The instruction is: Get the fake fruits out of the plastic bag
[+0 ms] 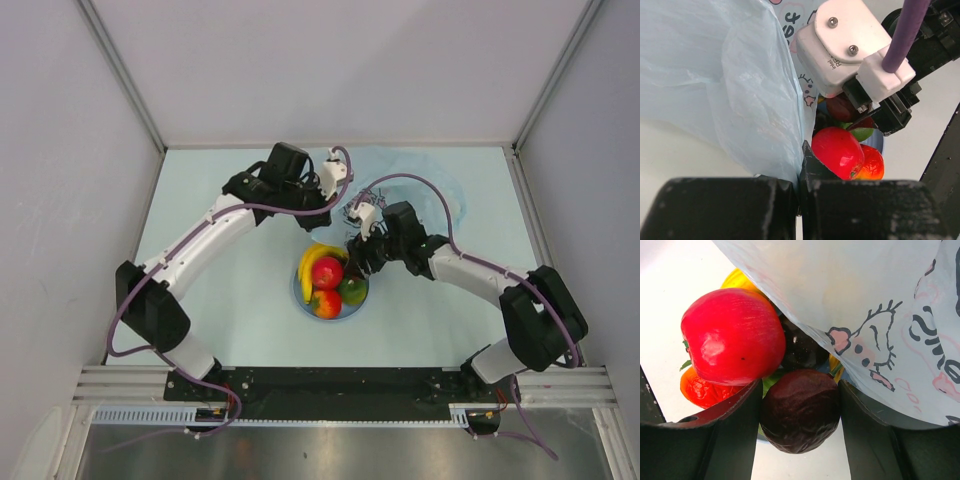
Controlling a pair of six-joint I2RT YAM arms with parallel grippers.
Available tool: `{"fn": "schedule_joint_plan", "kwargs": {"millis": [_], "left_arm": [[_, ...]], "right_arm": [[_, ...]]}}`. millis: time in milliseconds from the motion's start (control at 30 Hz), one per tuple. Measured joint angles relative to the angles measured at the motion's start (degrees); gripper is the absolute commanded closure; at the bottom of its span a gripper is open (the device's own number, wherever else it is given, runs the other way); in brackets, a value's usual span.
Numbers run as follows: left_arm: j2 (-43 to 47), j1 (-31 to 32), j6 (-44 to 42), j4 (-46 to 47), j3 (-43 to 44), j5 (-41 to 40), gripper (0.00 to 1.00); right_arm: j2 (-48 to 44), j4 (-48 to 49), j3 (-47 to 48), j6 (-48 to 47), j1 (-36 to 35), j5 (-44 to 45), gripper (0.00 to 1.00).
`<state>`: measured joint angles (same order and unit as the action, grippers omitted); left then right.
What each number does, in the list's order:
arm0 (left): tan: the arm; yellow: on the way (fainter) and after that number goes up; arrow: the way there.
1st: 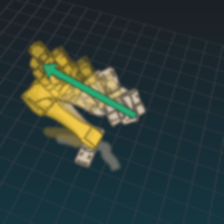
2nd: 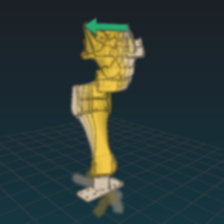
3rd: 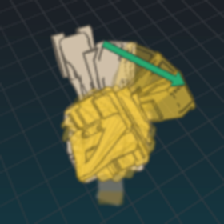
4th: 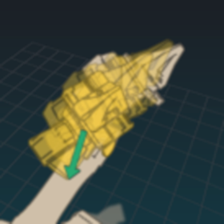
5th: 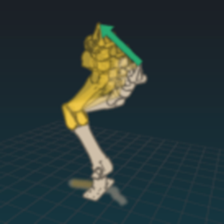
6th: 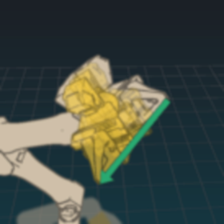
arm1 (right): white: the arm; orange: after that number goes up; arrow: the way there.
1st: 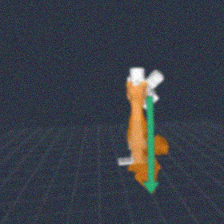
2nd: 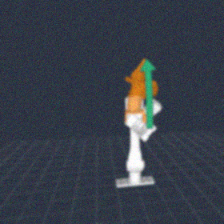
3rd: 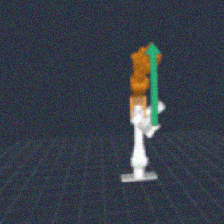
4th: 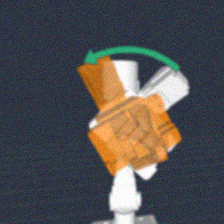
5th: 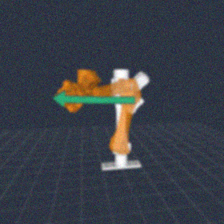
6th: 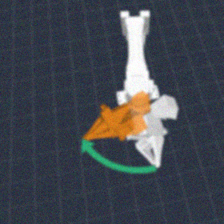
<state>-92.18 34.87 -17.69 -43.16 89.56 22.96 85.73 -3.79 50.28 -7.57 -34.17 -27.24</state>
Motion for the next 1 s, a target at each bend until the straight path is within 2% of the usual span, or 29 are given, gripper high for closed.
{"fn": "schedule_joint_plan", "kwargs": {"millis": [267,533,733,1000], "left_arm": [[0.0,0.0,-0.37,-0.04,-0.22,-0.2,1.0],[-0.07,0.0,-0.37,-0.72,-0.22,-0.17,1.0],[-0.74,0.0,-0.37,-1.11,-0.22,-0.11,1.0],[-1.49,0.0,-0.37,-1.16,-0.22,-0.13,1.0]], "right_arm": [[0.22,0.24,0.0,1.6,1.55,-0.98,0.51],[1.09,6.05,0.0,21.18,16.17,-8.59,0.49],[1.92,10.58,0.0,30.97,14.12,-11.93,0.49],[4.37,10.95,0.0,32.89,9.6,-11.41,0.5]]}}
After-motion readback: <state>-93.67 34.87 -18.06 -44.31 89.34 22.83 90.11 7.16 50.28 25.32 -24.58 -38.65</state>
